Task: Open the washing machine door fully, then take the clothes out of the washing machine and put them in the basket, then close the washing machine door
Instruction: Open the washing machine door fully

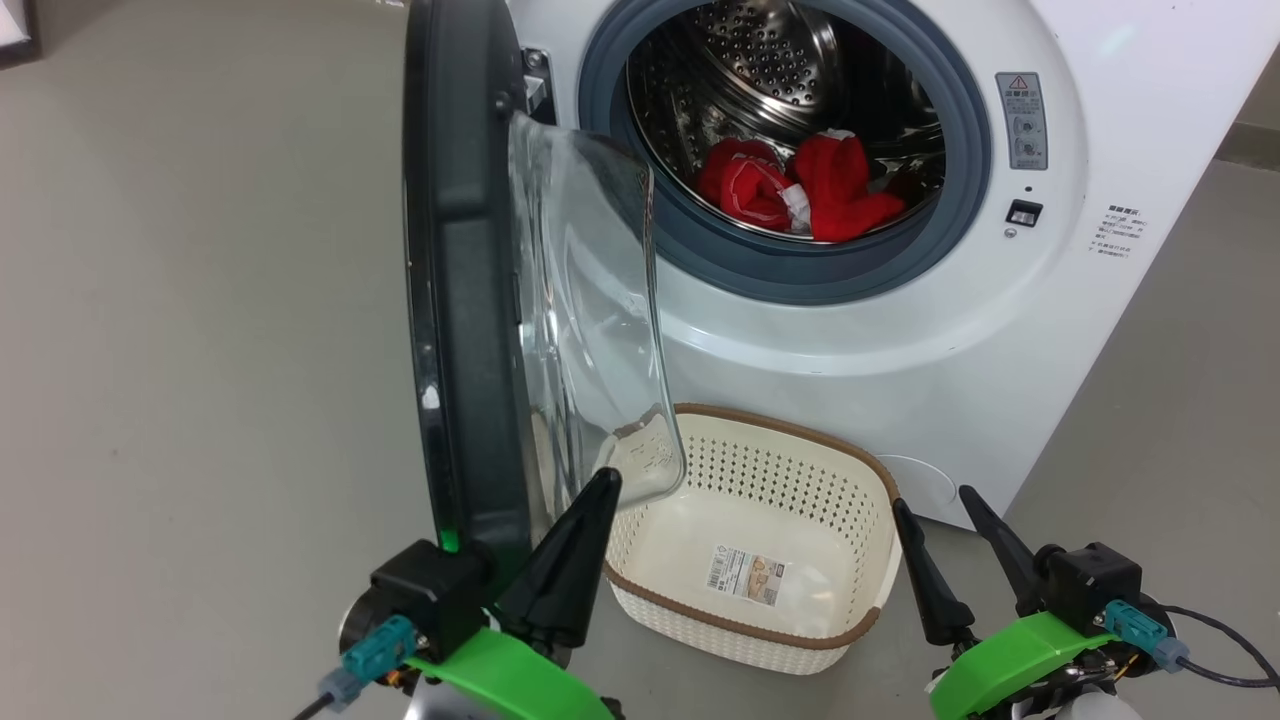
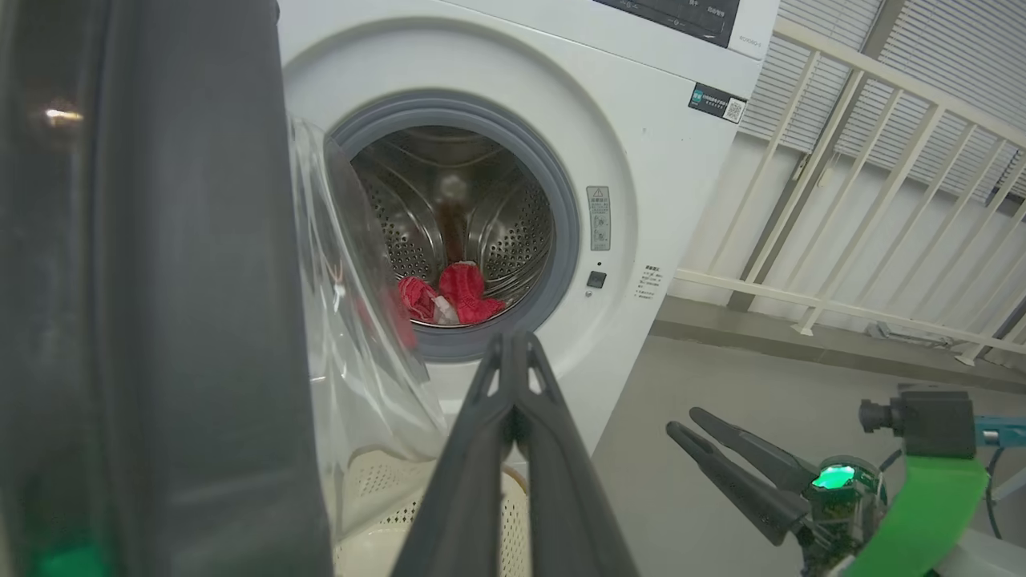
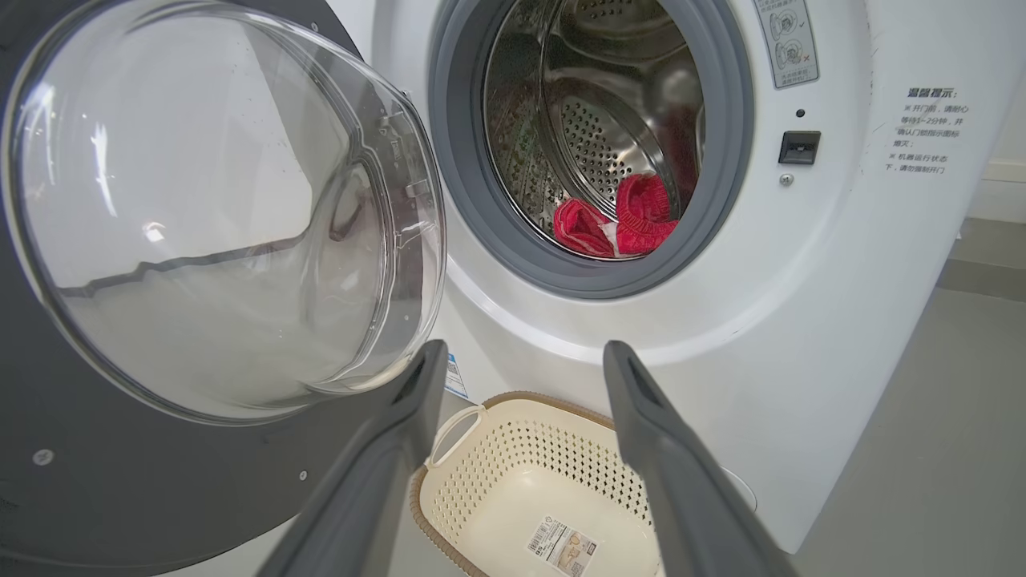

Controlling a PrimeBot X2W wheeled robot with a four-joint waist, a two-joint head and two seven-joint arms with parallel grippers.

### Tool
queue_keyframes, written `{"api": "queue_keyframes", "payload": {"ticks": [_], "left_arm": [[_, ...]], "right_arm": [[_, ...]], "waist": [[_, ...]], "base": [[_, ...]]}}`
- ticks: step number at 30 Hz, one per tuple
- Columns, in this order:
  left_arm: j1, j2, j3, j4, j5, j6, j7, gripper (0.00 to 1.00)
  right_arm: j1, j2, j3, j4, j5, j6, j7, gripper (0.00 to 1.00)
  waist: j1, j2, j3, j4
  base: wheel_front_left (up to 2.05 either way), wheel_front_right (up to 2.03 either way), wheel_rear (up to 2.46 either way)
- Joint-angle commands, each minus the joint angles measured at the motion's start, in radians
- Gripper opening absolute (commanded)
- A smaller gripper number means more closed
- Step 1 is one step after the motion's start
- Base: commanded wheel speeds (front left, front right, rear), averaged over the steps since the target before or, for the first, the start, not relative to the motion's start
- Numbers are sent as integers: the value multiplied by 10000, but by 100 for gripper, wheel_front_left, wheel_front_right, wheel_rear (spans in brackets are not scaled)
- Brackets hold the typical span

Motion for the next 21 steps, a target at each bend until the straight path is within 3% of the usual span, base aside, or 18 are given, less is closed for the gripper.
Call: {"api": "queue_keyframes", "payload": {"ticks": [1,21], "left_arm": [[-97,64,365,-168,-57,101,4,0],[120,833,2086,1087,-436,1047,-567,0]], "right_arm": [[-226,5,197,-205,82,50,-120,100],[-122,5,309,-37,48,50,-120,100]], "waist": [[0,0,-4,6],[0,0,65,422]], "base": [[0,0,0],[0,0,0]]}}
